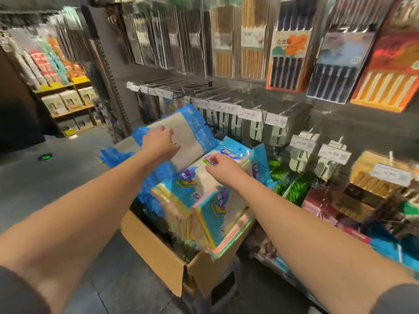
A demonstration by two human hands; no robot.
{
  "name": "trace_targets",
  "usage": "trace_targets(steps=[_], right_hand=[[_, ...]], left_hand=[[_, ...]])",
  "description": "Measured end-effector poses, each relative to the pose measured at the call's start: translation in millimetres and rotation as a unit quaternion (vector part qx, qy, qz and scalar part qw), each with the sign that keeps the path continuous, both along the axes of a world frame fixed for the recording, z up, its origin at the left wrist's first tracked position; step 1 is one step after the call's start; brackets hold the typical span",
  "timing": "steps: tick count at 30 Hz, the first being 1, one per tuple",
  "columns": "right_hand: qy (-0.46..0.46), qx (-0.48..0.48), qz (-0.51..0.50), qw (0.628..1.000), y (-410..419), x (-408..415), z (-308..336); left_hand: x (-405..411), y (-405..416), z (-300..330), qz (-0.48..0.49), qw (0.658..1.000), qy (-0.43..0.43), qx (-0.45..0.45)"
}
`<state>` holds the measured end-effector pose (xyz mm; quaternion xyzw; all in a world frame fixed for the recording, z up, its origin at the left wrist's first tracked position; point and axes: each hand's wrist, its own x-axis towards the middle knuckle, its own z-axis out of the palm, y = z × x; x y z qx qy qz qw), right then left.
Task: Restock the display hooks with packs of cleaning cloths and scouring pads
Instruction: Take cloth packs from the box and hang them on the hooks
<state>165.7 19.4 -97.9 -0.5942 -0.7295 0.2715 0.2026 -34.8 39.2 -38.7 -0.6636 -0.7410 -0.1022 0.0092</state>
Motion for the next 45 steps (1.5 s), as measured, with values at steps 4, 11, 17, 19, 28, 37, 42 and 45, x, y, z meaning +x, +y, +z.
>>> trace_targets(steps=[4,11,17,19,28,37,42,45], right_hand=[[0.017,-0.017,-0.043,0.999,39,-42,-4],[0.099,-0.091,-0.161,0.978,97,-104,-13],[0.103,-0.115,-0.195,0.968,118,-132,-34],[0.103,-0.122,-0.201,0.966,119,-133,-38],[0.236,-0.113,-0.242,0.934,114,-130,-40],[0.378,0.116,-0.312,0.864,69,-49,56],[0.525,0.142,-0.375,0.751,-23,52,87],[0.594,0.091,-0.341,0.723,-108,107,81]], left_hand=[[-28,62,16,0.003,1.000,0.011,0.003],[-77,153,31,-0.019,0.962,-0.212,-0.173],[-98,185,14,-0.094,0.905,-0.291,-0.296],[-103,201,8,-0.126,0.889,-0.262,-0.354],[-91,180,22,-0.123,0.918,-0.263,-0.269],[-43,134,120,-0.256,0.906,-0.324,-0.091],[35,52,126,-0.358,0.815,-0.440,-0.116],[100,-17,98,-0.398,0.754,-0.491,-0.179]])
